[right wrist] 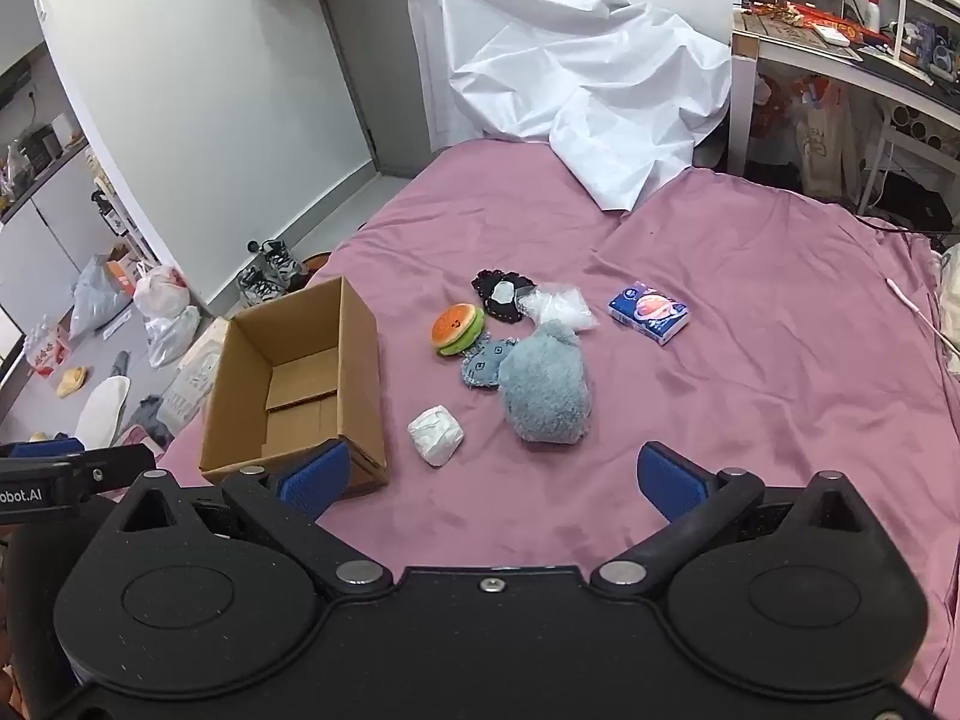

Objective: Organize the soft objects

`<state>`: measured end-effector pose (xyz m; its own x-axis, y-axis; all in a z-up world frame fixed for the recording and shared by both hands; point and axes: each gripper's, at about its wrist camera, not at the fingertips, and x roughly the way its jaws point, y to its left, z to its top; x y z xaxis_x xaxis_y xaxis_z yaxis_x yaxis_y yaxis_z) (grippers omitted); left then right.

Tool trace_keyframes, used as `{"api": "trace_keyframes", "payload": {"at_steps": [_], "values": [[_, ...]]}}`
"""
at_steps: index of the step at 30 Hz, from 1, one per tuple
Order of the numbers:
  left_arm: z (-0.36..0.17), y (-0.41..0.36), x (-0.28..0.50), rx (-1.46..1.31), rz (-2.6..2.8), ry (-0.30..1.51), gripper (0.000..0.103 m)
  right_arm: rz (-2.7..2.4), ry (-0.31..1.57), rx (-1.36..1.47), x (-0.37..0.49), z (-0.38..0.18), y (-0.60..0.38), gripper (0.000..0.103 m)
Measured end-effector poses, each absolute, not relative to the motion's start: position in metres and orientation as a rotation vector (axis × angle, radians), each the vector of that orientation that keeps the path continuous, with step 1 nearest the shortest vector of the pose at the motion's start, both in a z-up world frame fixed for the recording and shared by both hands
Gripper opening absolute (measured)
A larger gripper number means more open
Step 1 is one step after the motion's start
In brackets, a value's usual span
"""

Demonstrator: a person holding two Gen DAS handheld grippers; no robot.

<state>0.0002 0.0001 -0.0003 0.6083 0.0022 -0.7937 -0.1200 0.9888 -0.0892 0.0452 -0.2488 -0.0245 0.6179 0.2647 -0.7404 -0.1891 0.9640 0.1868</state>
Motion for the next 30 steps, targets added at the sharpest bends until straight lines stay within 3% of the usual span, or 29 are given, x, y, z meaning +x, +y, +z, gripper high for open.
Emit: {"api": "trace_keyframes", "payload": {"at_steps": [30], "values": [[0.0073,-0.0023,-0.0004,-0.136,0.059,0.901,0.089,0.265,0.867,0.089,0.0453,-0.0211,-0.2475,0.103]]}}
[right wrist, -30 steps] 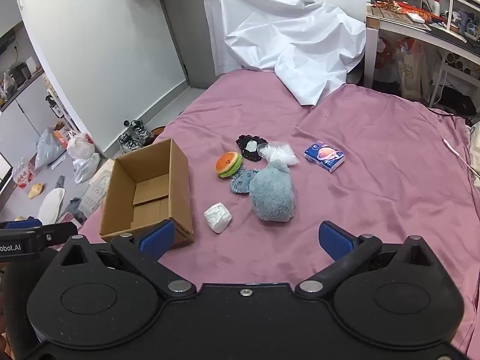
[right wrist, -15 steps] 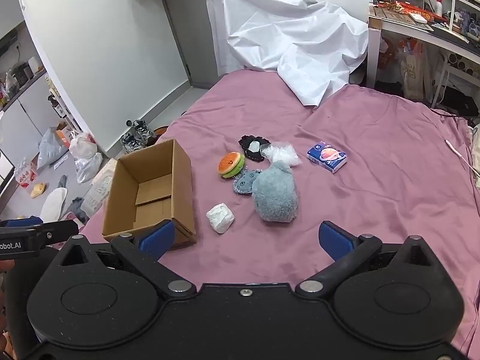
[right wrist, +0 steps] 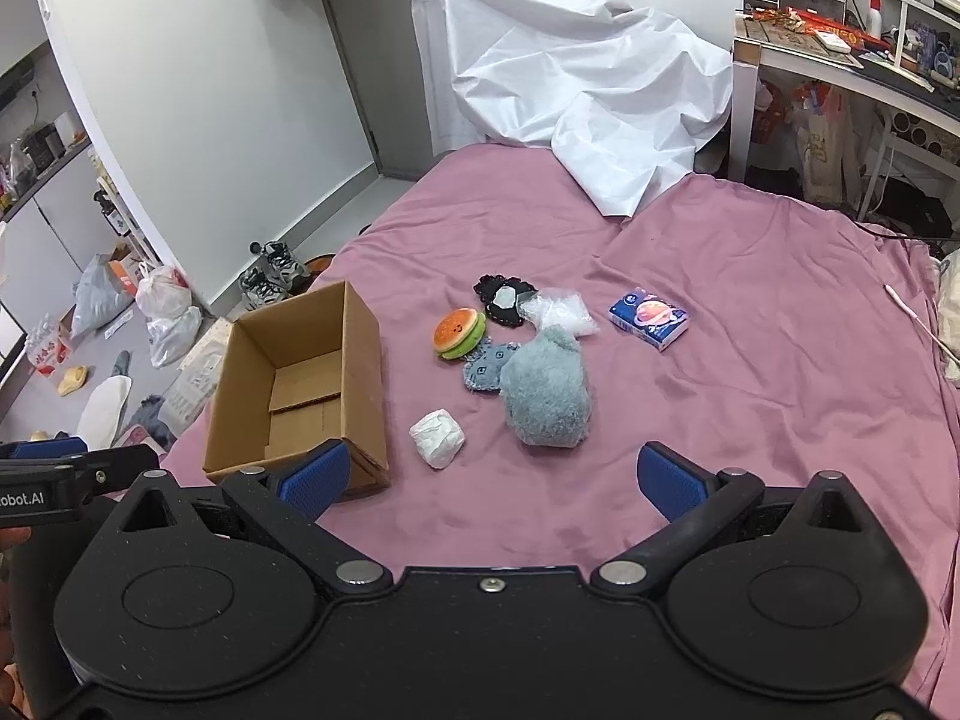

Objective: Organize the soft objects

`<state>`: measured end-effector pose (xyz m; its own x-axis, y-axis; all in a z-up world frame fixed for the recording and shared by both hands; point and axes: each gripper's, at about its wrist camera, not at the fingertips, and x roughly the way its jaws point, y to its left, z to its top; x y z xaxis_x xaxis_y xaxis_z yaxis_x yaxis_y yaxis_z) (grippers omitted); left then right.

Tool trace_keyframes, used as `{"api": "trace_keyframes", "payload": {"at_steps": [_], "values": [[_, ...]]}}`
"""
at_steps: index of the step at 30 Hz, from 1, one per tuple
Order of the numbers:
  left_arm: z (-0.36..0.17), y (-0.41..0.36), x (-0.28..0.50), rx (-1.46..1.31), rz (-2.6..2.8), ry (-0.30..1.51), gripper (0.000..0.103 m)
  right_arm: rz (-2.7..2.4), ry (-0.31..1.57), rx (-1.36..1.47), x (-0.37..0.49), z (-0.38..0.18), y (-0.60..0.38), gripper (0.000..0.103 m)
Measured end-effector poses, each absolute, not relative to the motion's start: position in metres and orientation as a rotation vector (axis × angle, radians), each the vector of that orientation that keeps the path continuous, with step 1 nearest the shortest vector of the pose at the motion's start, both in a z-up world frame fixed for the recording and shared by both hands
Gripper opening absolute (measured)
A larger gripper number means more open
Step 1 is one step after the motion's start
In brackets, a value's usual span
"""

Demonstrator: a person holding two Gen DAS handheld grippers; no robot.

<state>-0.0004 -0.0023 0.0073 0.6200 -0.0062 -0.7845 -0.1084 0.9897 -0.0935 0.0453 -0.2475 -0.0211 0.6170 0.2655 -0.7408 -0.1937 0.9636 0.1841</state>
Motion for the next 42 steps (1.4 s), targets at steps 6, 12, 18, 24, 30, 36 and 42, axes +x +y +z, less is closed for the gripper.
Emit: {"api": "trace_keyframes", "payload": {"at_steps": [6,12,18,24,30,36,42], "values": [[0.0051,-0.0034,-0.0012,-0.136,0.051,0.903,0.089,0.267,0.856,0.089,0.0434,-0.0198,-0.2485,0.103],[0.0042,-0.0035,-0.0020,-0.136,0.049,0.901,0.089,0.263,0.855,0.080,0.0424,-0.0204,-0.2479,0.103],[0.0043,-0.0035,-0.0022,-0.138,0.049,0.901,0.089,0.274,0.851,0.095,0.0419,-0.0164,-0.2493,0.103],[0.0051,-0.0072,-0.0028,-0.131,0.044,0.897,0.089,0.270,0.851,0.097,0.0417,-0.0161,-0.2512,0.103],[0.0067,-0.0088,-0.0017,-0.131,0.047,0.896,0.089,0.265,0.850,0.095,0.0431,-0.0177,-0.2527,0.103],[0.0083,-0.0082,-0.0029,-0.128,0.048,0.894,0.089,0.265,0.851,0.098,0.0430,-0.0180,-0.2534,0.103],[0.0092,-0.0073,-0.0047,-0.131,0.050,0.887,0.089,0.265,0.852,0.095,0.0426,-0.0179,-0.2529,0.103]]}}
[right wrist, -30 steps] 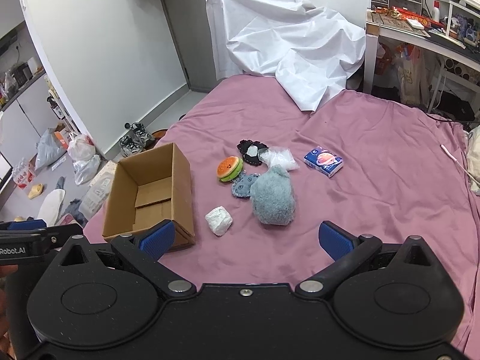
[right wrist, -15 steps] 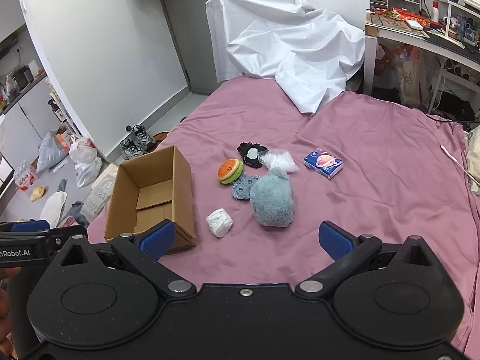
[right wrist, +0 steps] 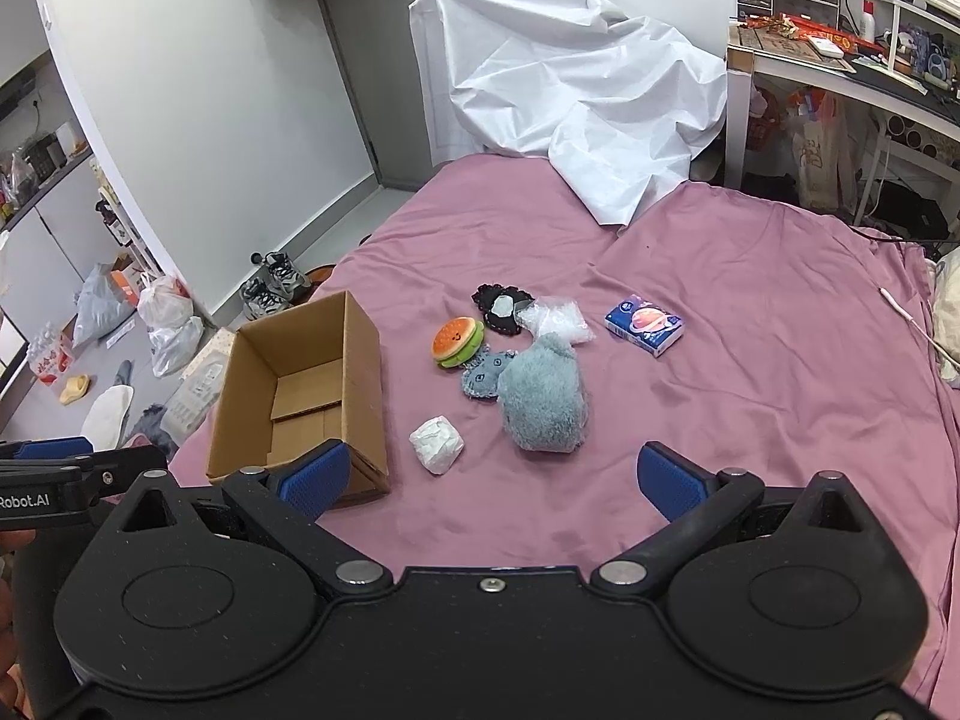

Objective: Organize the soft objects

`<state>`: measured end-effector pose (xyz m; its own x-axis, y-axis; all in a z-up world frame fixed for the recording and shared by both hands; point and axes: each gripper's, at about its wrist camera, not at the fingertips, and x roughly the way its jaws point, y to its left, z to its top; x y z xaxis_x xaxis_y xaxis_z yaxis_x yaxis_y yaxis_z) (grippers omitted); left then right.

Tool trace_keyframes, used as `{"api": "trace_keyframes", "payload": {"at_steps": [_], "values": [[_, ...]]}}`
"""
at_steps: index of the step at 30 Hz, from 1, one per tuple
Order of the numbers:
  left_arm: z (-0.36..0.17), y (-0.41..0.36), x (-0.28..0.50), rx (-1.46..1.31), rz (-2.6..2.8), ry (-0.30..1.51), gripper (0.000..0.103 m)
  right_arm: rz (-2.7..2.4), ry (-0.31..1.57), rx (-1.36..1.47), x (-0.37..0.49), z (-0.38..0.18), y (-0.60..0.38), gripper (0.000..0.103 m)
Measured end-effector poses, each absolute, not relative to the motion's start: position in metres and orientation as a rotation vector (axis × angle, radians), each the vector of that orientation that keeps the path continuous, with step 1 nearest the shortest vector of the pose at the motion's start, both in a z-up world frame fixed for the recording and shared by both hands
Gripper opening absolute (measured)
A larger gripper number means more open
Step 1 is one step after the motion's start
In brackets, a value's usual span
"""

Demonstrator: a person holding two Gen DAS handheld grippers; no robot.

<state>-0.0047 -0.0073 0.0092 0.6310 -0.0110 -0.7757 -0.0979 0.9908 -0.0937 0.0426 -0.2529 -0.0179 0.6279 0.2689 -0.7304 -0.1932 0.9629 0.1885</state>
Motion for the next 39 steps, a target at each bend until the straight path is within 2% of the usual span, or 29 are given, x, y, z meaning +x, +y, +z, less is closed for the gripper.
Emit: {"api": "trace_keyframes", "payload": {"at_steps": [24,39], "values": [[-0.001,-0.023,0.027,-0.137,0.032,0.886,0.089,0.239,0.894,0.142,0.066,-0.038,-0.270,0.103],[-0.019,-0.048,0.059,-0.130,0.001,0.902,0.089,0.252,0.912,0.291,0.093,-0.064,-0.301,0.103]]}}
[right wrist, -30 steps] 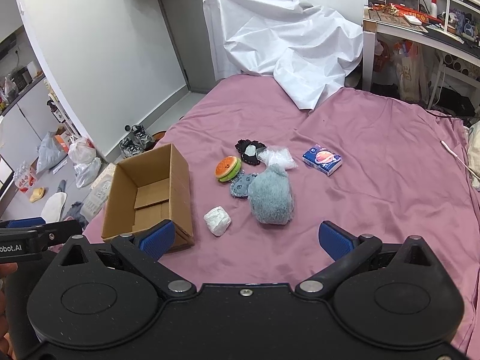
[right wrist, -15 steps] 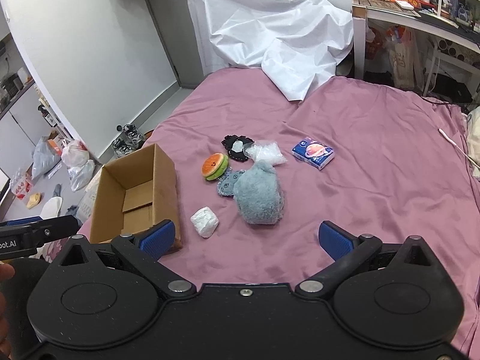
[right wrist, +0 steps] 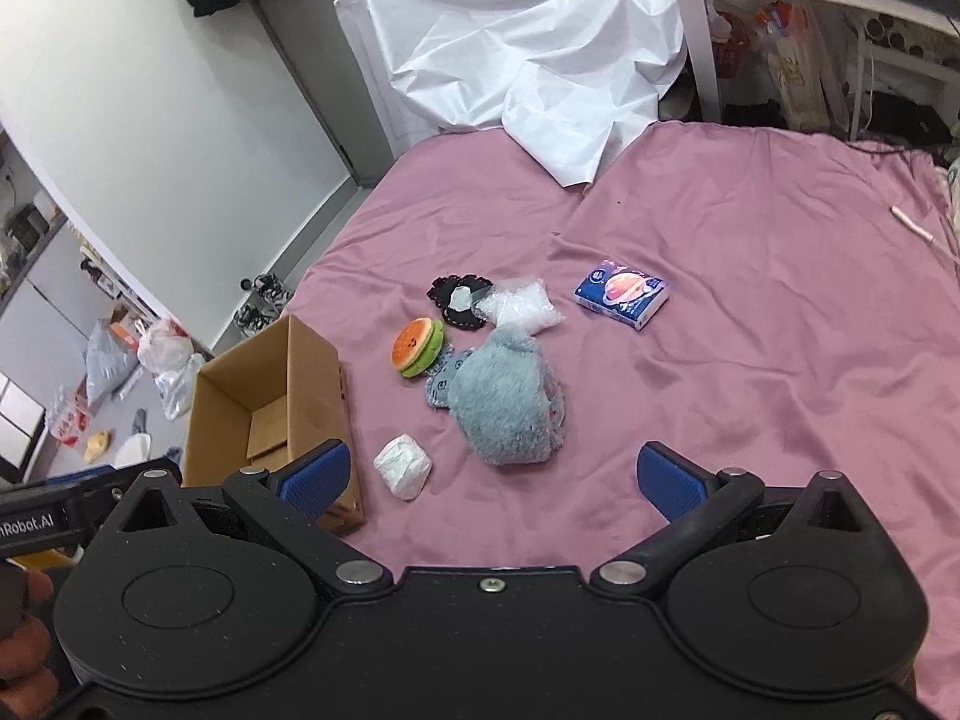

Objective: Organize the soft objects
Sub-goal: 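Move the left tool to the grey fluffy plush and close on it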

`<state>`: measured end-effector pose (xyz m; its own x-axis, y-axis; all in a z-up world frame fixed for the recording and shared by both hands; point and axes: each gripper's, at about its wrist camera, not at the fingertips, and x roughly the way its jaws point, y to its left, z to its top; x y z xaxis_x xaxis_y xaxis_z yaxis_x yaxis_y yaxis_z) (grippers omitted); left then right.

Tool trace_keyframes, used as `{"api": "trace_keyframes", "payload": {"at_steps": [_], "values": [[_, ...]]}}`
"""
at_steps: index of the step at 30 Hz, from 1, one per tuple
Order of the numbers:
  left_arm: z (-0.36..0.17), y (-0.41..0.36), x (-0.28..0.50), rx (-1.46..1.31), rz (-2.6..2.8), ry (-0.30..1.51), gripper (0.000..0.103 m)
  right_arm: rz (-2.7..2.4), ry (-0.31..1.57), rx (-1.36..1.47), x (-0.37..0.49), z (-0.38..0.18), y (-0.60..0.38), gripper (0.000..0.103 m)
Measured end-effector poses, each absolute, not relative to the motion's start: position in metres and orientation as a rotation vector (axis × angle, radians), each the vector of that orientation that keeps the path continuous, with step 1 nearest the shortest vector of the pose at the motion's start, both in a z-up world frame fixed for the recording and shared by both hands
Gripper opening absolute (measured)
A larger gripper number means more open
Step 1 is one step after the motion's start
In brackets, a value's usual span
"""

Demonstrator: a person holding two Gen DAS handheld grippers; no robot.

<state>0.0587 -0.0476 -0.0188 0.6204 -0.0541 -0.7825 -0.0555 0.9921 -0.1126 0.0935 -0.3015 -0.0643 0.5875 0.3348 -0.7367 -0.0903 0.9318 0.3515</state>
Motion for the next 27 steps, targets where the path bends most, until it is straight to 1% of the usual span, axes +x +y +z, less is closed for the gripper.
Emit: {"api": "trace_keyframes", "payload": {"at_steps": [2,9,12,16,18,19,22,24,25,27], "values": [[-0.021,-0.051,0.064,-0.131,-0.004,0.905,0.089,0.251,0.915,0.320,0.098,-0.069,-0.306,0.102],[-0.036,-0.065,0.084,-0.120,-0.024,0.935,0.086,0.231,0.912,0.415,0.118,-0.087,-0.320,0.091],[-0.042,-0.072,0.091,-0.117,-0.031,0.942,0.086,0.223,0.912,0.455,0.125,-0.096,-0.327,0.082],[-0.046,-0.080,0.099,-0.111,-0.037,0.941,0.086,0.205,0.915,0.512,0.135,-0.108,-0.334,0.074],[-0.048,-0.084,0.104,-0.106,-0.043,0.939,0.084,0.200,0.913,0.546,0.140,-0.112,-0.338,0.067],[-0.049,-0.086,0.107,-0.108,-0.047,0.940,0.084,0.201,0.913,0.559,0.142,-0.114,-0.340,0.066],[-0.052,-0.094,0.117,-0.117,-0.059,0.954,0.078,0.191,0.947,0.575,0.153,-0.122,-0.342,0.054],[-0.054,-0.099,0.124,-0.127,-0.068,0.957,0.072,0.201,0.967,0.602,0.157,-0.128,-0.343,0.042],[-0.055,-0.101,0.128,-0.134,-0.070,0.959,0.071,0.201,0.976,0.616,0.160,-0.131,-0.344,0.041],[-0.057,-0.106,0.135,-0.147,-0.070,0.961,0.065,0.195,0.978,0.635,0.163,-0.136,-0.345,0.039]]}}
